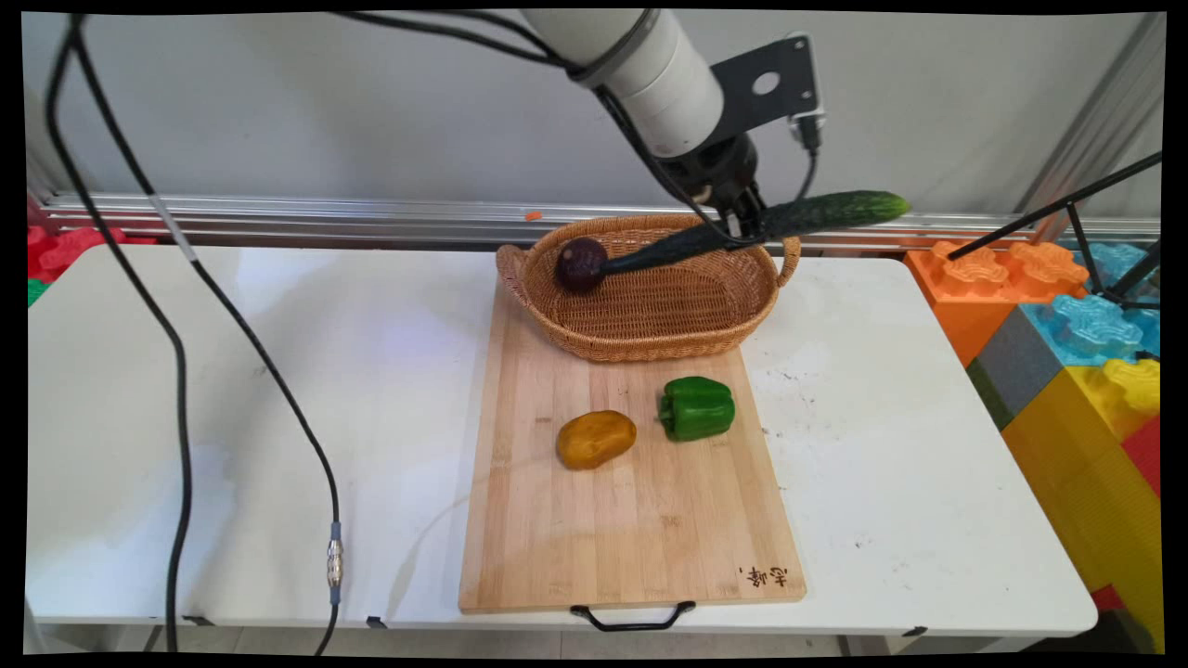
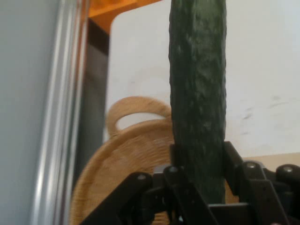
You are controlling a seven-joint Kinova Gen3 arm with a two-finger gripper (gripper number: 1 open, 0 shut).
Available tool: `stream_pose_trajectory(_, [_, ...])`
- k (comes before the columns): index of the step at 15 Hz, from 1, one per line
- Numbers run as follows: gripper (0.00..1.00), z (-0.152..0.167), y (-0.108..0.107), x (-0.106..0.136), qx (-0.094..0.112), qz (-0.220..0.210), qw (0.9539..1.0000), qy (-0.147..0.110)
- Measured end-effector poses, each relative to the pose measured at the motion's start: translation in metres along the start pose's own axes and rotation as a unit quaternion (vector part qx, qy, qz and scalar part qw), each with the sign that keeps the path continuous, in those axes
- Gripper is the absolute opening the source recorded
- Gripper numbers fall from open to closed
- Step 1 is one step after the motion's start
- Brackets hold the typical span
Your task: Place the picked object on the cutting board
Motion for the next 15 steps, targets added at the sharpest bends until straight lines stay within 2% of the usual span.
stream_pose_trajectory(1, [0.0,-0.011,0.01,0.009,-0.009,-0.008,0.9999,-0.001])
stream_pose_trajectory(3, [0.0,-0.041,0.043,0.027,-0.044,-0.027,0.9986,-0.008])
stream_pose_trajectory(7, [0.0,-0.071,0.093,0.032,-0.095,-0.033,0.9947,-0.023])
stream_pose_trajectory(11, [0.0,-0.076,0.142,0.005,-0.134,-0.023,0.9891,-0.056])
stream_pose_trajectory(15, [0.0,-0.056,0.172,-0.026,-0.148,-0.01,0.9856,-0.082])
